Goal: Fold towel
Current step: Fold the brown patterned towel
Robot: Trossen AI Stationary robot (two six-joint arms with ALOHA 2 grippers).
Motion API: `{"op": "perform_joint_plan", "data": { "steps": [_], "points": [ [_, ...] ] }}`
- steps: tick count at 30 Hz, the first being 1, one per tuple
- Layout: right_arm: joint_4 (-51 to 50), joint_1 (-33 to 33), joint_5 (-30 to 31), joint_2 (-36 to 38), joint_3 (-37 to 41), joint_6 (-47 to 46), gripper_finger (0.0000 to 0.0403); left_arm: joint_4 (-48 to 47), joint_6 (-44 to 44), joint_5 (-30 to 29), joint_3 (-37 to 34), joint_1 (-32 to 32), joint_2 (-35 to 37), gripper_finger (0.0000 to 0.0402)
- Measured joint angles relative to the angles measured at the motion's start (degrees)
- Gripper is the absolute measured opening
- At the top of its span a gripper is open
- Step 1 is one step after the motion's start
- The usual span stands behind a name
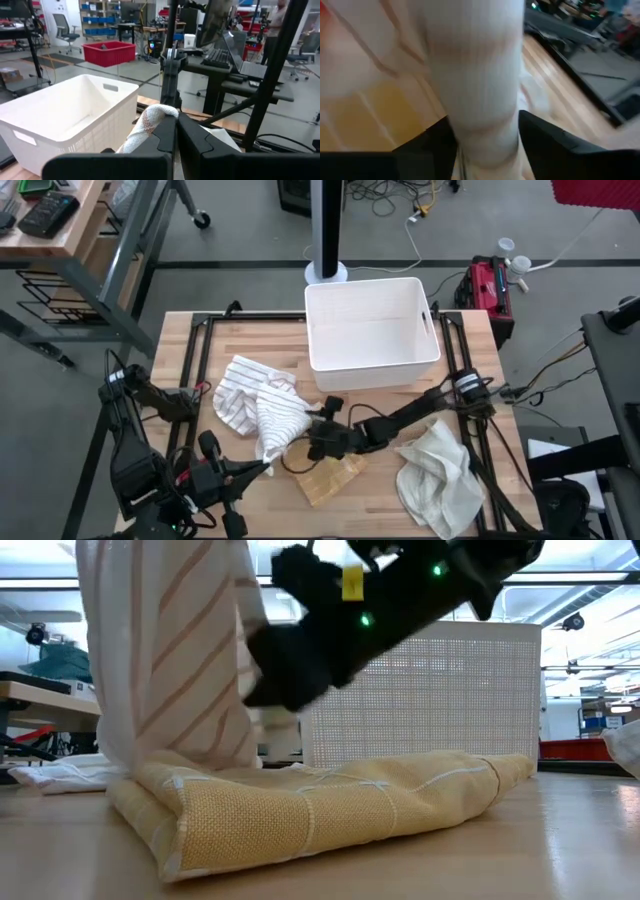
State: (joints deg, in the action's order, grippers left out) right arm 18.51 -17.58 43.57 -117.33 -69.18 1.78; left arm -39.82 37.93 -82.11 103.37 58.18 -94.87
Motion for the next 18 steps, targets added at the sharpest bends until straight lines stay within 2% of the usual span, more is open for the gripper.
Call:
{"op": "perform_joint_plan", "data": {
  "steps": [4,9,14,18],
  "points": [
    [-4.22,-0.03,2.06,2.62,0.75,1.72,0.0123,2.88,-4.07,-0.11,0.00,0.32,0.02,0.0000],
    [-11.55,-0.43,2.02,8.64,1.86,4.53,0.0014,3.35,-5.49,-0.11,0.02,0.64,0.02,0.0000],
    [-23.10,-1.25,9.10,18.15,2.18,5.83,0.0005,3.47,-6.55,-0.09,0.00,1.88,0.39,0.0000],
    [-27.99,-2.20,9.59,28.39,2.18,7.93,0.0003,6.69,-10.38,-1.58,0.00,3.30,1.30,0.0000]
  ]
}}
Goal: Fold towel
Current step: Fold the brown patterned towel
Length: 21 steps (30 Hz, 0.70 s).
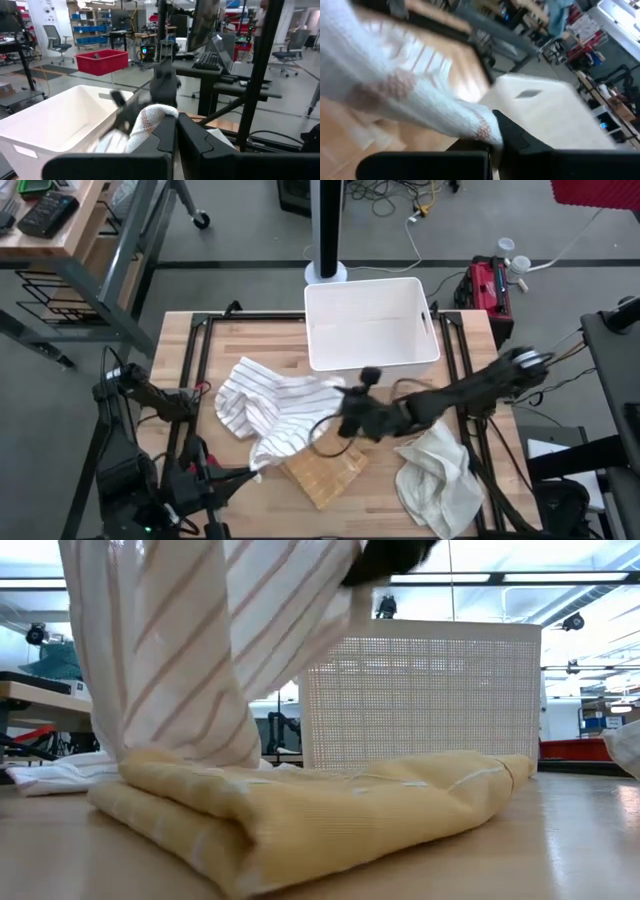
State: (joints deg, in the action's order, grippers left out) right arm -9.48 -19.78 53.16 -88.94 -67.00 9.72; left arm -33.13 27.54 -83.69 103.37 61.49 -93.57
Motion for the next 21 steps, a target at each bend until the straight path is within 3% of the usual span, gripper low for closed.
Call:
{"op": "perform_joint_plan", "data": {
  "steps": [3,5,7,11,13,21],
  "points": [
    [-1.18,-0.92,-0.09,7.61,0.07,1.46,0.0002,10.80,-12.42,-0.03,0.00,0.80,0.25,0.0000],
    [-0.90,-1.38,-0.07,12.39,0.02,3.66,0.0002,20.65,-25.62,-0.97,0.00,1.48,0.30,0.0000],
    [-0.21,-1.34,-0.12,16.69,-0.39,6.07,0.0001,31.23,-40.36,-5.79,0.00,2.51,0.30,0.0000],
    [2.08,-1.19,-0.60,22.76,-1.84,11.51,0.0001,47.02,-63.00,-6.46,0.02,3.24,1.00,0.0000],
    [3.25,-1.32,-0.87,24.89,-3.22,13.93,0.0001,49.84,-67.96,-6.47,0.02,3.17,1.49,0.0000],
    [4.10,-1.74,-1.26,27.62,-10.26,22.54,0.0000,50.23,-73.88,-6.55,0.13,2.85,3.60,0.0000]
  ]
}}
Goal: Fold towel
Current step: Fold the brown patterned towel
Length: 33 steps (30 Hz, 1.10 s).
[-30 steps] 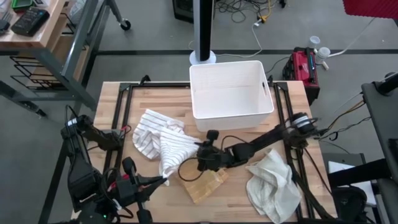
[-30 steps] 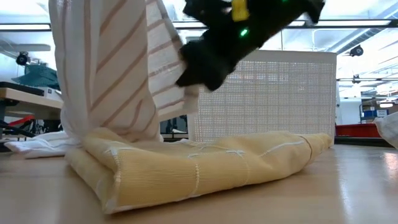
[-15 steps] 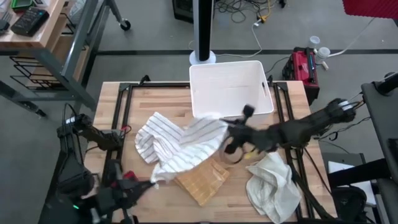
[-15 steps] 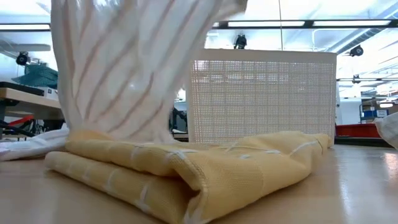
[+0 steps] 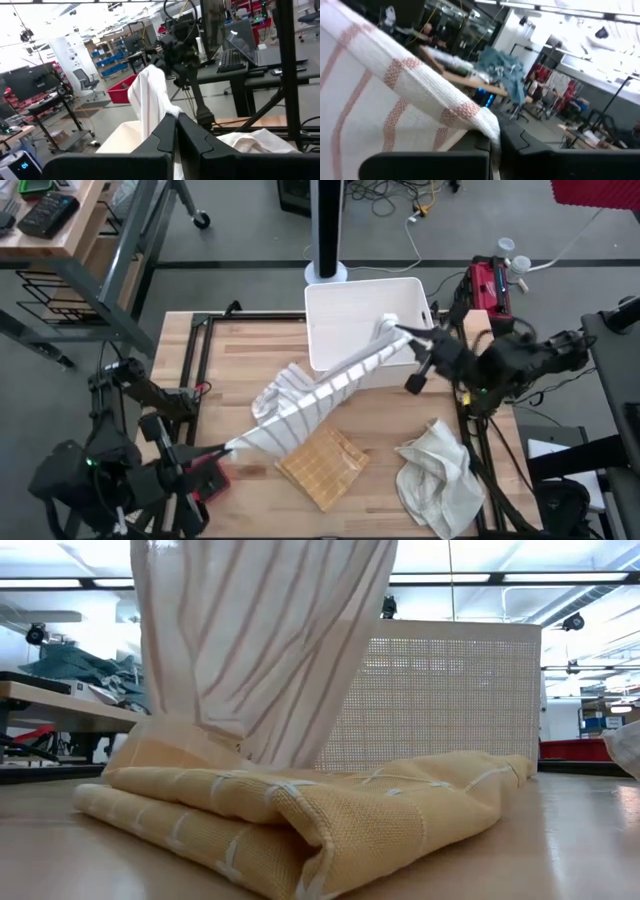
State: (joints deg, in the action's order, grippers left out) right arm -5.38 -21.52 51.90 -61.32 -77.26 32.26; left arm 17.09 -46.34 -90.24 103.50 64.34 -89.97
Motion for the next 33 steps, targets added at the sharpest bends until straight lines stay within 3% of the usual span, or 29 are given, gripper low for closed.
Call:
{"op": "perform_joint_plan", "data": {
  "steps": [9,16,22,28,33],
  "points": [
    [-0.09,-0.37,-3.93,-3.73,-11.07,6.50,0.0000,-0.12,-4.47,0.22,0.01,-0.43,2.81,0.0000],
    [-4.01,-4.00,-3.24,-4.15,-12.04,7.29,0.0000,-0.57,-2.20,0.23,-0.13,0.22,0.24,0.0000],
    [-17.70,-8.43,1.44,-3.89,-11.99,-1.52,0.0000,-1.84,5.07,0.25,-0.56,2.66,-4.61,0.0000],
    [-33.44,-13.76,1.87,-3.38,-12.15,-17.76,0.0000,-1.73,14.19,0.20,-1.62,3.23,-10.37,0.0000],
    [-40.88,-19.67,1.57,-2.92,-12.15,-28.61,0.0000,-1.77,20.46,0.24,-1.34,3.17,-14.47,0.0000]
  ]
}}
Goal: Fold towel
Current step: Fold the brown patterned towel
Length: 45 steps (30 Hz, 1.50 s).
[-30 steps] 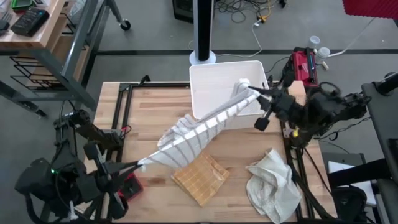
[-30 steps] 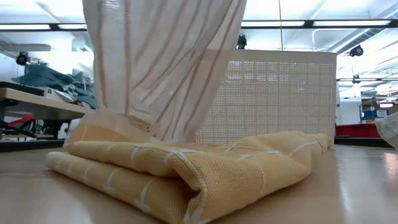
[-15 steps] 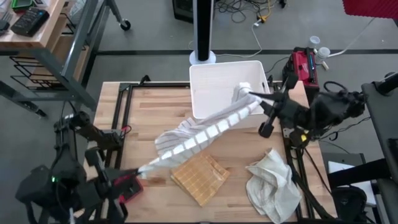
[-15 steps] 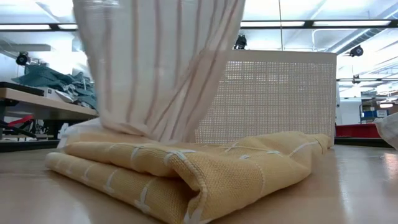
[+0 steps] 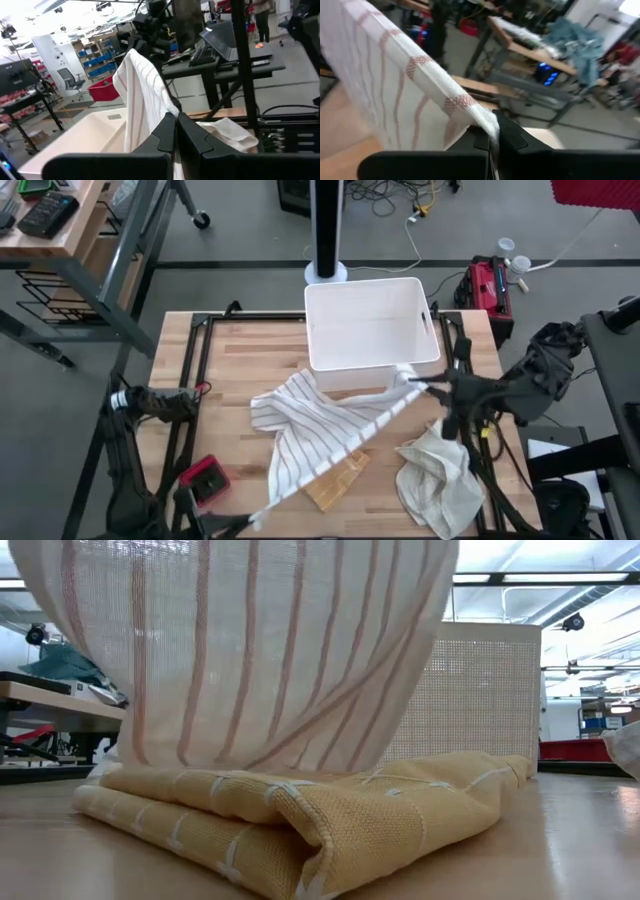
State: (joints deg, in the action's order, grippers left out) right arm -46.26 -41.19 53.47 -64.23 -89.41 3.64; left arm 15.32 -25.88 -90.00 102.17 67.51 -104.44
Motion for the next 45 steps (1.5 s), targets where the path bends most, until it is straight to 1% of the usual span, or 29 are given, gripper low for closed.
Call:
{"op": "perform_joint_plan", "data": {
  "steps": [3,6,9,11,14,16,17,21,23,26,28,30,33,35,38,39,41,42,45],
  "points": [
    [-1.82,-3.84,-1.89,0.30,0.00,-4.51,0.0000,0.19,2.37,-0.02,0.33,0.04,-1.25,0.0000],
    [-1.95,-7.37,-7.70,0.68,-0.08,-8.60,0.0000,0.17,5.36,0.25,0.35,0.09,-1.79,0.0000],
    [-4.05,-10.28,-13.44,0.68,-0.11,-13.58,0.0000,0.30,9.66,2.80,0.40,0.09,-1.82,0.0000],
    [-7.33,-11.86,-16.07,0.43,-0.11,-18.05,0.0000,0.07,12.89,6.74,0.44,0.27,-1.82,0.0000],
    [-13.71,-13.91,-20.33,-0.28,0.45,-24.66,0.0000,-2.03,18.30,16.77,0.26,0.94,-1.82,0.0000],
    [-17.26,-15.15,-24.18,-1.19,0.95,-26.63,0.0000,-5.41,22.86,22.64,0.20,1.28,-1.84,0.0000],
    [-18.57,-15.84,-26.19,-1.68,1.35,-26.62,0.0000,-7.65,25.14,24.29,0.16,1.41,-1.86,0.0000],
    [-18.75,-19.00,-32.05,-3.79,2.38,-26.21,0.0000,-20.18,36.76,25.70,-0.33,1.65,-1.92,0.0000],
    [-17.58,-20.15,-33.84,-5.04,2.38,-26.21,0.0000,-25.18,42.97,28.18,-0.69,1.68,-1.95,0.0000],
    [-15.61,-21.04,-36.71,-7.17,2.38,-26.68,0.0000,-26.46,50.90,33.35,-2.47,1.68,-2.01,0.0000],
    [-14.40,-21.16,-38.40,-8.37,2.40,-27.45,0.0000,-26.48,57.17,33.85,-3.12,1.69,-2.50,0.0000],
    [-14.38,-21.20,-38.83,-9.36,2.40,-28.74,0.0000,-26.49,64.82,33.99,-3.38,1.70,-3.19,0.0000],
    [-14.65,-21.20,-38.97,-10.97,2.43,-30.53,0.0000,-28.04,72.73,34.35,-3.38,1.74,-4.64,0.0000],
    [-14.56,-21.18,-38.91,-12.12,2.43,-30.65,0.0000,-33.44,80.31,34.80,-3.41,1.79,-5.26,0.0000],
    [-14.53,-20.72,-38.90,-14.47,2.81,-31.05,0.0000,-43.30,95.60,35.36,-3.43,1.70,-6.25,0.0000],
    [-14.49,-20.45,-39.34,-15.49,3.07,-31.58,0.0000,-46.39,100.69,36.44,-3.43,1.43,-6.74,0.0000],
    [-14.45,-19.62,-41.87,-17.79,3.71,-32.39,0.0000,-49.58,107.79,39.90,-4.21,0.58,-7.85,0.0000],
    [-14.33,-19.29,-43.40,-18.95,4.19,-32.43,0.0000,-49.80,109.79,41.63,-4.80,0.08,-8.33,0.0000],
    [-12.39,-18.33,-49.77,-22.07,5.98,-33.10,0.0000,-46.54,112.23,45.52,-7.13,-1.11,-9.22,0.0000]
  ]
}}
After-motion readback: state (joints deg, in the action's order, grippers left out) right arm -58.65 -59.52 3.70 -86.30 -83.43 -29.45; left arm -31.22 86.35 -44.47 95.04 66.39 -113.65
